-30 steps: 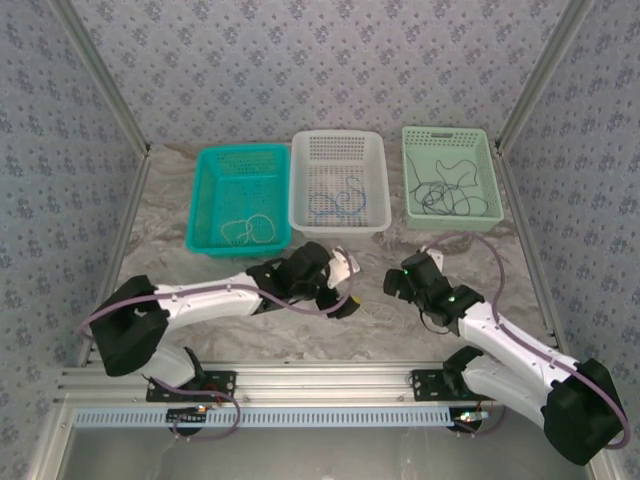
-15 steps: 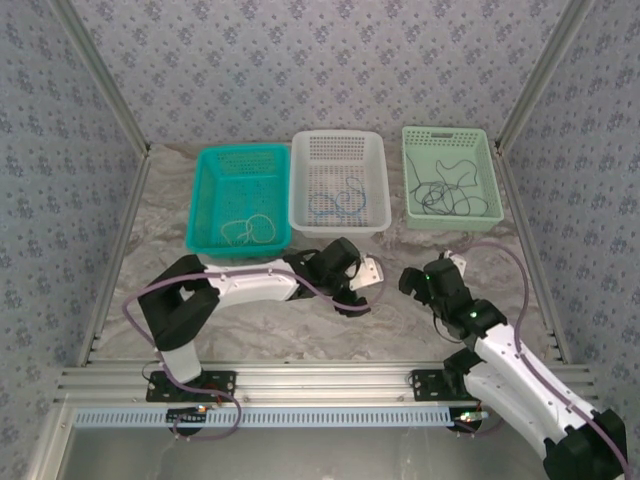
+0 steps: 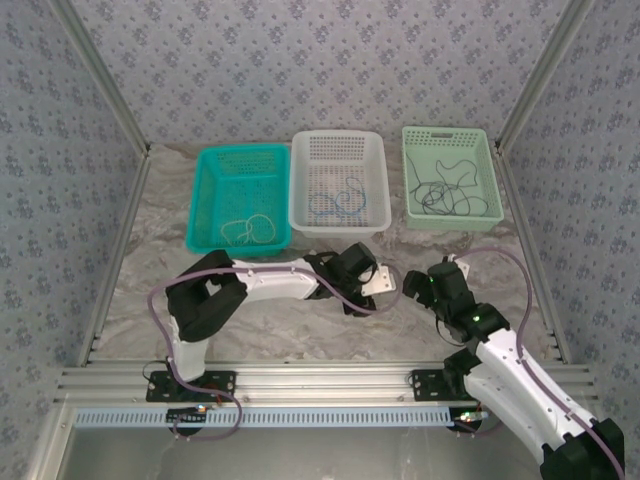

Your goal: Untangle the cables

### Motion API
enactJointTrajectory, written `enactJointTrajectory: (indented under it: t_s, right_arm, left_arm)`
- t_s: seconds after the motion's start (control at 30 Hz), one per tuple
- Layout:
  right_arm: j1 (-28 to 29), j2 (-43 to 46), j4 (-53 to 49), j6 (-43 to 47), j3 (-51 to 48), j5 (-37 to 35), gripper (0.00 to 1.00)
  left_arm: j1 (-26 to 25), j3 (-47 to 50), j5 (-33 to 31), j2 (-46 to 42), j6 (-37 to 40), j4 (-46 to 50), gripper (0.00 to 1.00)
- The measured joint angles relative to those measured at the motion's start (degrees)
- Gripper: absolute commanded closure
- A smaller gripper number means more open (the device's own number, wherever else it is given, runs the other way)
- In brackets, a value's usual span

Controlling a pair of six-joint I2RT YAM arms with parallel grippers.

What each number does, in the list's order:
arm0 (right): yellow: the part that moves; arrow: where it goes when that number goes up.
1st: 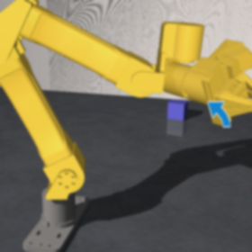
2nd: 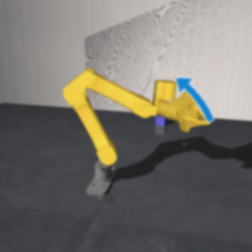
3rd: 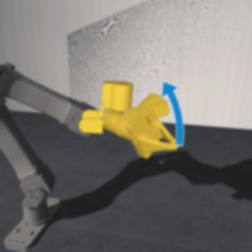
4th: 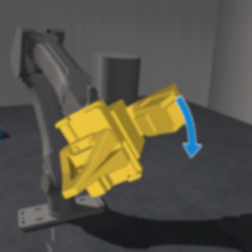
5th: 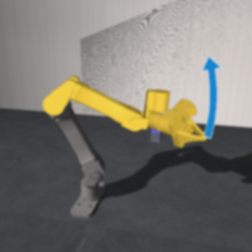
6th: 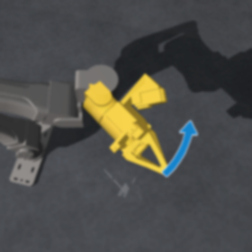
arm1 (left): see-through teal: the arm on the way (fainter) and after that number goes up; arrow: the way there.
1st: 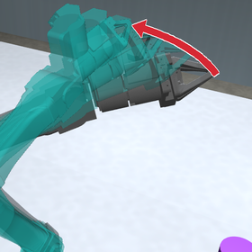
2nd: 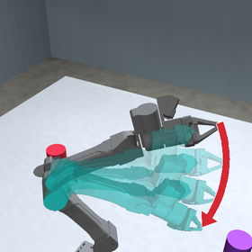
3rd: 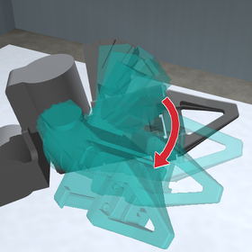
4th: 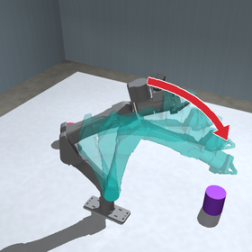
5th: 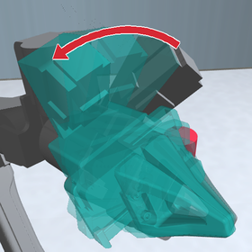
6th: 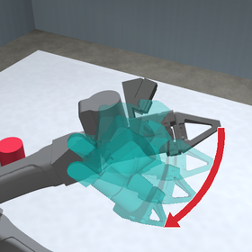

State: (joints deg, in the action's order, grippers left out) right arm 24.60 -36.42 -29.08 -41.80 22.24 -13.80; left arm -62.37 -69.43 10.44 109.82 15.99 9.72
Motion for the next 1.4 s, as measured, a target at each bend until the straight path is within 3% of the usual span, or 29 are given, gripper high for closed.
enactJointTrajectory:
  t_s: [0.13,0.23,0.47,0.73,1.4]
  right_arm:
    - [0.00,0.00,0.17,0.24,-0.11,0.72,0.07]
    - [0.00,0.00,0.24,0.66,-0.26,1.22,0.07]
    - [0.59,0.00,1.92,2.40,-0.76,2.62,0.07]
    - [5.22,-0.02,7.56,4.13,-2.21,5.31,0.07]
    - [16.94,-4.00,22.69,10.38,-4.20,12.46,0.05]
  left_arm:
    - [0.00,-0.02,-0.61,0.04,-0.55,-0.28,0.94]
    - [0.00,0.39,-1.33,-0.92,-1.16,-0.48,0.99]
    - [1.09,3.50,-3.37,-11.10,-5.27,-0.72,1.00]
    - [4.63,5.14,-3.39,-22.25,-11.10,-3.26,1.00]
    - [6.88,7.15,-3.19,-26.34,-17.11,-3.80,1.00]
